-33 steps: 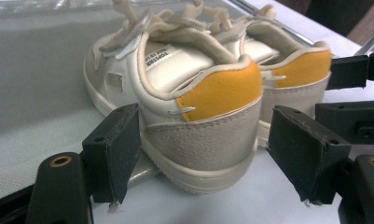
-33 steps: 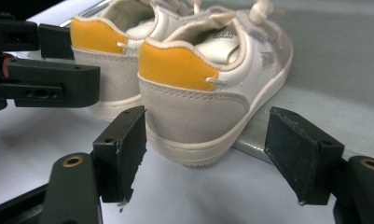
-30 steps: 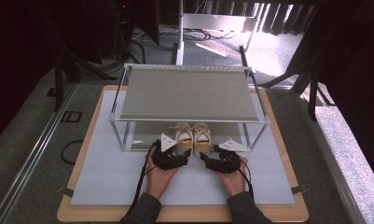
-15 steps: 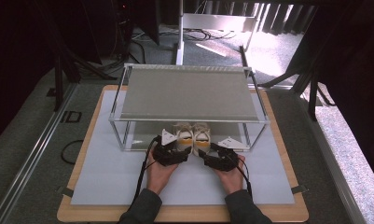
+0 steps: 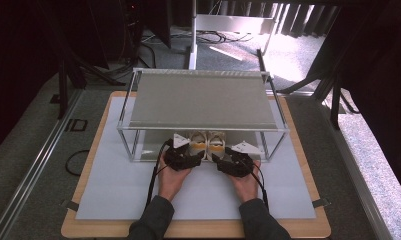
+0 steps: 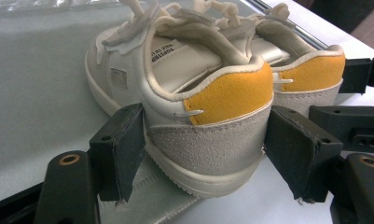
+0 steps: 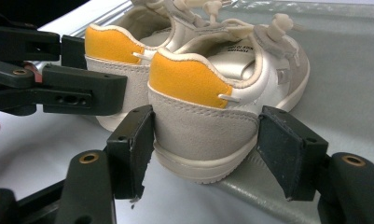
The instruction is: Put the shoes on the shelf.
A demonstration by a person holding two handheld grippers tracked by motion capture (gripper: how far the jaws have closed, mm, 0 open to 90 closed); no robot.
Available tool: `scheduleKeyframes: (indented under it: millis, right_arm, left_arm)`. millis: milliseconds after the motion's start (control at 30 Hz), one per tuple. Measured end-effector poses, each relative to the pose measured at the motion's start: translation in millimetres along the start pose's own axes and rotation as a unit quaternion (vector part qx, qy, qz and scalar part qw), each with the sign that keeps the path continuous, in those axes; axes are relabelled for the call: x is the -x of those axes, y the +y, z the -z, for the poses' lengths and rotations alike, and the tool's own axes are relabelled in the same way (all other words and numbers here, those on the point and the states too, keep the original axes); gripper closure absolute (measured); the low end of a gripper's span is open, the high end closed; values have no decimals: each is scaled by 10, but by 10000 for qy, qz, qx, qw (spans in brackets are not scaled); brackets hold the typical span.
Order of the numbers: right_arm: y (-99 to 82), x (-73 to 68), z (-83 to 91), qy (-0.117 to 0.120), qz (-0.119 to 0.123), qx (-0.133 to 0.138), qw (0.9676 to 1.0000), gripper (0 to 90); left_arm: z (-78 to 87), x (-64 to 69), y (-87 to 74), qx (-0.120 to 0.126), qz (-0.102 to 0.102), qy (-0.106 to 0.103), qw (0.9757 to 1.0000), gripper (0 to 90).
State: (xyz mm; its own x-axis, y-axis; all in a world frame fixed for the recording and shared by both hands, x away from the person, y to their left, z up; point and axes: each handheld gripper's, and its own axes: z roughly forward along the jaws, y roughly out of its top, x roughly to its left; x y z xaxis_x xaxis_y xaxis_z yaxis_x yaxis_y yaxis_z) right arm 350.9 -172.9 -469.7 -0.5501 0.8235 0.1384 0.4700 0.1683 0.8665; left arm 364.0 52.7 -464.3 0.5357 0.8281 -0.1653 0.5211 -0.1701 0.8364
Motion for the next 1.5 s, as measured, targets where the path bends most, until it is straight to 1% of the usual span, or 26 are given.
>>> scheduleKeyframes:
  millis: [100, 133, 267, 300, 400, 433, 467, 600, 667, 700, 733, 767, 833, 867, 933, 1033, 1100, 1133, 1167, 1200, 1233, 1333, 1433, 1500]
  right_arm:
    - [30, 6, -28, -58, 53, -3, 10000, 369]
    - [40, 11, -37, -70, 70, -3, 10000, 371]
    - [72, 41, -72, -114, 72, -18, 9999, 376]
    - [76, 52, -86, -121, 103, -10, 9999, 376]
    - [70, 53, -121, -160, 133, -61, 9998, 377]
    - [61, 51, -136, -194, 183, -90, 9996, 378]
    - [50, 42, -147, -225, 160, -150, 9995, 379]
    - [38, 44, -155, -216, 167, -159, 9995, 378]
    - [42, 43, -154, -221, 181, -178, 9994, 376]
    - [42, 46, -151, -210, 171, -180, 9995, 376]
    - [42, 46, -151, -210, 171, -180, 9995, 376]
    - [40, 45, -139, -200, 142, -178, 9995, 378]
    - [40, 40, -82, -162, 128, -80, 9998, 377]
    - [41, 40, -63, -150, 148, -58, 9998, 377]
    - [37, 26, 7, -138, 167, -4, 9998, 377]
    - [23, -2, 100, -113, 256, -6, 9996, 377]
    - [8, -17, 154, -147, 289, -46, 9995, 378]
    - [0, -20, 182, -158, 299, -65, 9994, 378]
    - [-8, -20, 202, -158, 308, -80, 9994, 378]
    - [-19, -16, 231, -177, 338, -83, 9992, 378]
    - [-34, -12, 267, -211, 341, -77, 9992, 378]
    - [-66, 16, 351, -238, 320, -91, 9992, 378]
    - [-98, 53, 426, -276, 340, -104, 9990, 378]
    - [-124, 94, 479, -316, 315, -108, 9989, 378]
  left_arm:
    - [-31, -6, 14, -8, 81, 25, 10000, 289]
    - [-41, -24, 26, -16, -7, 35, 10000, 289]
    - [-79, -32, 55, -47, -41, 72, 10000, 290]
    - [-88, -36, 56, -66, -50, 85, 9999, 290]
    - [-122, -45, 43, -101, -28, 116, 9999, 293]
    - [-135, -49, 37, -127, -37, 132, 9998, 294]
    - [-144, -55, 32, -148, -63, 143, 9998, 294]
    - [-145, -58, 31, -144, -81, 142, 9998, 292]
    - [-142, -65, 27, -153, -55, 144, 9998, 283]
    - [-142, -71, 23, -155, 10, 111, 9998, 277]
    - [-142, -71, 23, -155, 10, 111, 9998, 276]
    - [-128, -79, 14, -169, 74, 92, 9998, 276]
    - [-92, -74, 3, -123, 44, 97, 9999, 276]
    - [-58, -50, -10, -81, 171, 120, 9997, 276]
    - [5, -51, -24, -21, 26, 115, 9999, 277]
    - [111, -30, -50, 35, -14, 67, 10000, 279]
    - [192, -12, -75, 69, -60, -18, 10000, 290]
    - [224, 1, -86, 73, -50, -32, 10000, 301]
    - [264, 5, -98, 63, -112, -42, 9999, 302]
    - [264, 5, -98, 63, -112, -42, 9999, 303]
    - [343, 2, -137, 5, -157, -129, 9998, 303]
    - [453, -17, -213, -59, -304, -116, 9995, 303]
    - [565, -68, -299, -82, -384, 4, 9992, 305]
    - [624, -104, -350, -106, -436, 131, 9989, 306]
